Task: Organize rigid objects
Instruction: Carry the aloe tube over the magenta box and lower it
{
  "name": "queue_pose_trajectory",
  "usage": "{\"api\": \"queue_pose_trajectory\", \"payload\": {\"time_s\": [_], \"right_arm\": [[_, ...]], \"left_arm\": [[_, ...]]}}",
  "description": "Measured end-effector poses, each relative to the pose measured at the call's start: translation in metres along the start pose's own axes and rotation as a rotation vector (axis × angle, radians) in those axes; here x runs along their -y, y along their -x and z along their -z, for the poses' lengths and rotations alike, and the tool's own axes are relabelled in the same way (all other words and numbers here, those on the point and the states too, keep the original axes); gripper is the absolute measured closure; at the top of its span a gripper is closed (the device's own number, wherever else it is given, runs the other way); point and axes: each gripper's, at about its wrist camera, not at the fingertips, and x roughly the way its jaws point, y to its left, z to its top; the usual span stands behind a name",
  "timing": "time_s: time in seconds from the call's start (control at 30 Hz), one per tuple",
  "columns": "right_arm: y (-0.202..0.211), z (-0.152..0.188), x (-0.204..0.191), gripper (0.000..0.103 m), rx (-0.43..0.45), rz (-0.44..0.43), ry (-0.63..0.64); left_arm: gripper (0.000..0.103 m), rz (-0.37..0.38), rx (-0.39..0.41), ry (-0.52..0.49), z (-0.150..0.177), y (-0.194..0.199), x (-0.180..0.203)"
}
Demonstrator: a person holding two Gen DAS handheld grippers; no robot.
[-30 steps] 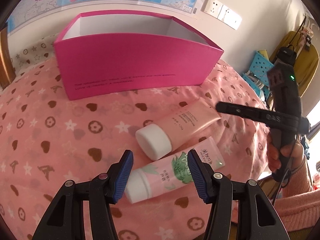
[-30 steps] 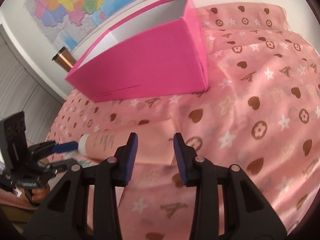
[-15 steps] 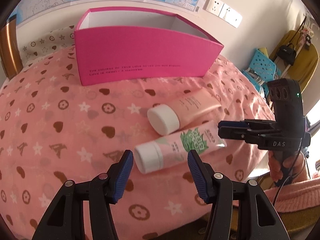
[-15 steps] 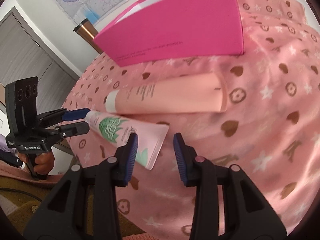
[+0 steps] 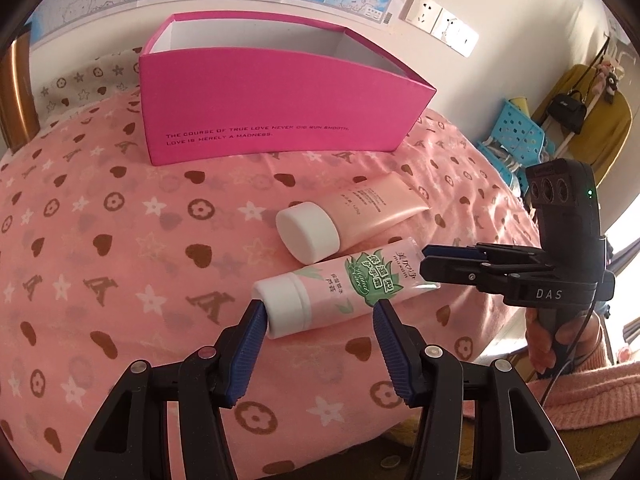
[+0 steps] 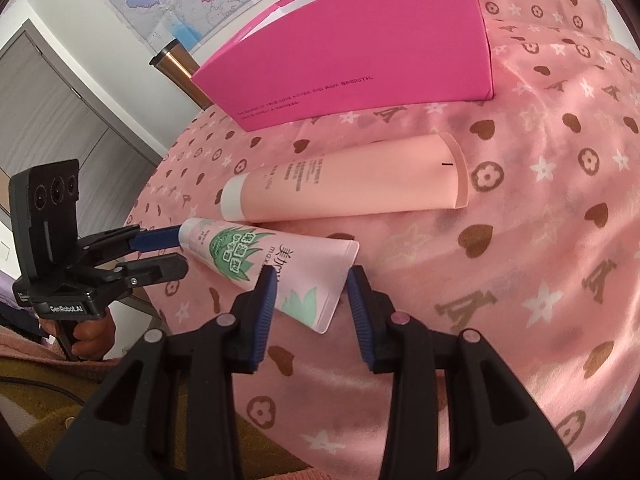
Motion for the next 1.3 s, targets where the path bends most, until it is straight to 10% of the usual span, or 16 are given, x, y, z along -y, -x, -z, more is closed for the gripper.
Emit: {"api": "queue_pose_trajectory", "payload": {"time_s": [1.3], "right_arm": [[0.073,-0.114,-0.002,0.063,0.289,0.065,0.085]], "left_arm": [[0.048,-0.033,0.293,-0.128,-0.128,0.027,0.023]]}}
